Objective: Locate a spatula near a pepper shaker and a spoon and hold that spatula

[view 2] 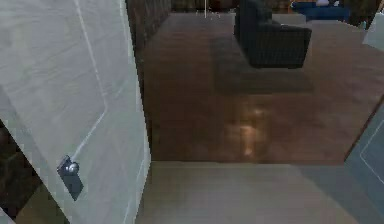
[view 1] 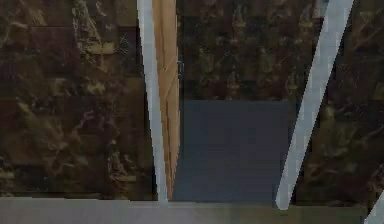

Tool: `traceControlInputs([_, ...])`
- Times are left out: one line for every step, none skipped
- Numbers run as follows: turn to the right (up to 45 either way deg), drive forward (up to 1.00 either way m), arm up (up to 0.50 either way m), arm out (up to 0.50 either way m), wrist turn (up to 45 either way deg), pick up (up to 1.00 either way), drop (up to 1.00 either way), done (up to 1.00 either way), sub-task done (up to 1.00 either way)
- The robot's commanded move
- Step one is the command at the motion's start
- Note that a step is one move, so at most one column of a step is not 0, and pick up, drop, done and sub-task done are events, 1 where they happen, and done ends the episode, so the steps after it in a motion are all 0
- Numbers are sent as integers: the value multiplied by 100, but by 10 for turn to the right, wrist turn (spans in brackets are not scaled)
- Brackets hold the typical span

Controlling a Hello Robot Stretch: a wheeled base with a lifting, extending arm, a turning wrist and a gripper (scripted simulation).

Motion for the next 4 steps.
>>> traceControlInputs([0,65,0,0,0,0,0,0,0])
traceControlInputs([240,0,0,0,0,0,0,0,0])
traceControlInputs([0,80,0,0,0,0,0,0,0])
traceControlInputs([-150,0,0,0,0,0,0,0,0])
